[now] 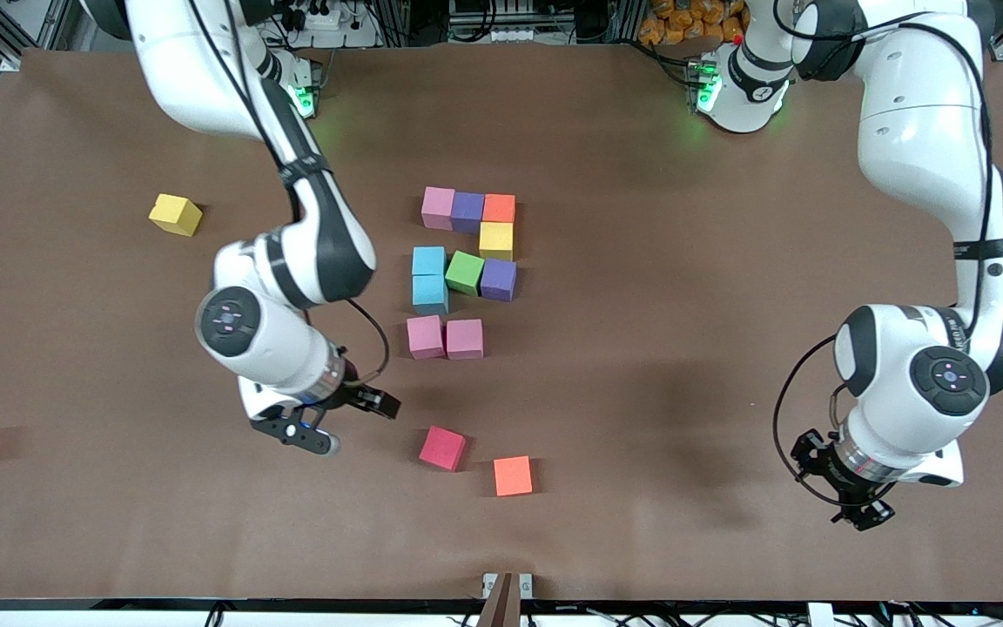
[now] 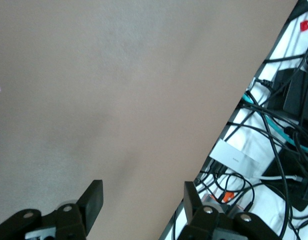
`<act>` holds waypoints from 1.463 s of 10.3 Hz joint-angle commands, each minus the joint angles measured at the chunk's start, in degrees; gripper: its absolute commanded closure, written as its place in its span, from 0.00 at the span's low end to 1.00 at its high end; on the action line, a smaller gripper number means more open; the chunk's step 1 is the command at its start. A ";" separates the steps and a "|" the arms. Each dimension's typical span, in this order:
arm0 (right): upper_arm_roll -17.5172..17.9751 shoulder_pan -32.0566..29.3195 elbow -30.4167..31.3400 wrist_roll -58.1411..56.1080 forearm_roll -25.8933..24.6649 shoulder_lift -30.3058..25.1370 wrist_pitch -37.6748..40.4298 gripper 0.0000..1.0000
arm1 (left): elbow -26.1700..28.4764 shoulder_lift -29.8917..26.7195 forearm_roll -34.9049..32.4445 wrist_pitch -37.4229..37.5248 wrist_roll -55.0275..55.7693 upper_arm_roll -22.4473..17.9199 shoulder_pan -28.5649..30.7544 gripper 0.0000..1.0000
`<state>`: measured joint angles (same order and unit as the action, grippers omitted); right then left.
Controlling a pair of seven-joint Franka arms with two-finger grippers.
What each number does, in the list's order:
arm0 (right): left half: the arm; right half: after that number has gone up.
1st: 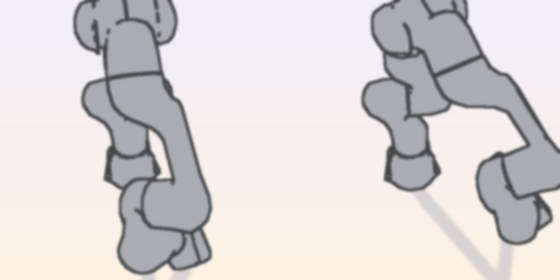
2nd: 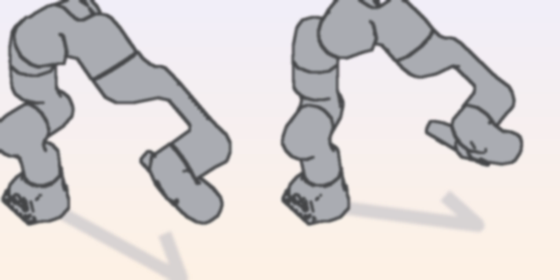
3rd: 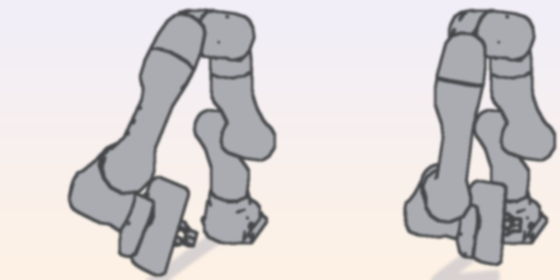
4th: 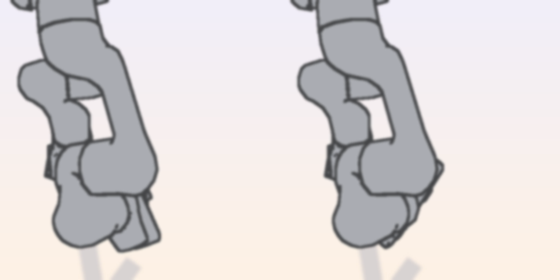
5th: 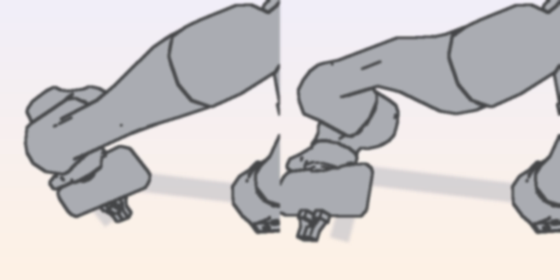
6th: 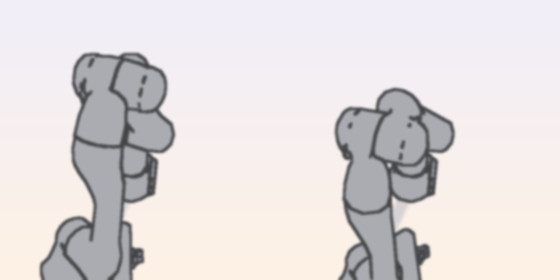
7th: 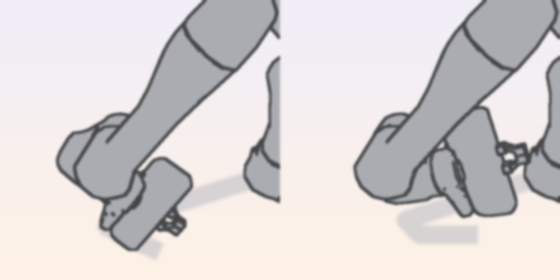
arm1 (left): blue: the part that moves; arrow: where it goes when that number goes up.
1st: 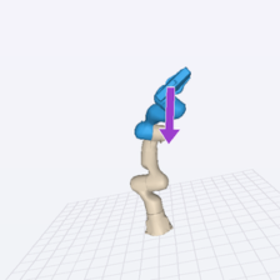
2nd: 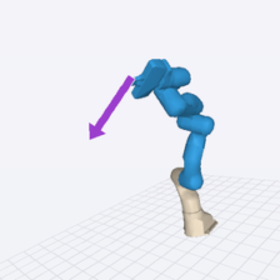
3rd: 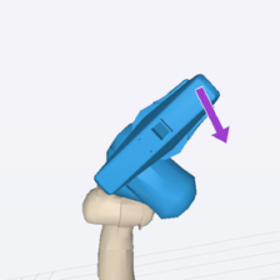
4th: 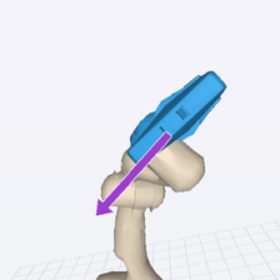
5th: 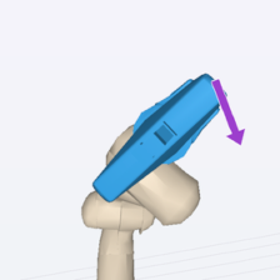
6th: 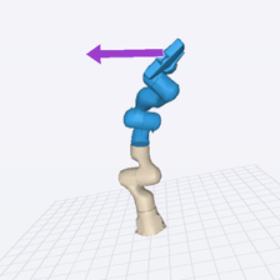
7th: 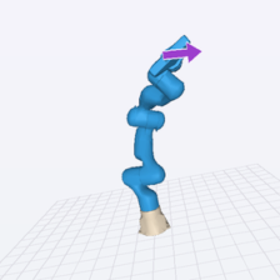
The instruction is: Form number 2 with 11 blocks
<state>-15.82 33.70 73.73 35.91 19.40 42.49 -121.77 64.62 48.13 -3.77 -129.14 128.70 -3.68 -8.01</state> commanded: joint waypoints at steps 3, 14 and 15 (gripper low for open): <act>-2.81 4.53 -4.81 8.43 -6.53 6.01 -4.44 0.00 | 14.16 -11.08 -0.98 1.80 6.39 -0.45 0.97 0.27; -9.03 10.15 -13.62 13.92 -10.78 18.75 -22.62 0.00 | 52.61 -36.51 -1.42 -9.72 5.34 -0.45 6.25 0.27; -9.40 10.34 -13.62 13.92 -10.78 19.46 -23.15 0.00 | 53.93 -38.27 -1.42 -9.64 3.51 -0.36 6.25 0.27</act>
<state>-22.86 42.88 62.55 48.05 9.74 58.95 -143.91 113.77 14.76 -3.77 -137.79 133.31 -4.44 -1.88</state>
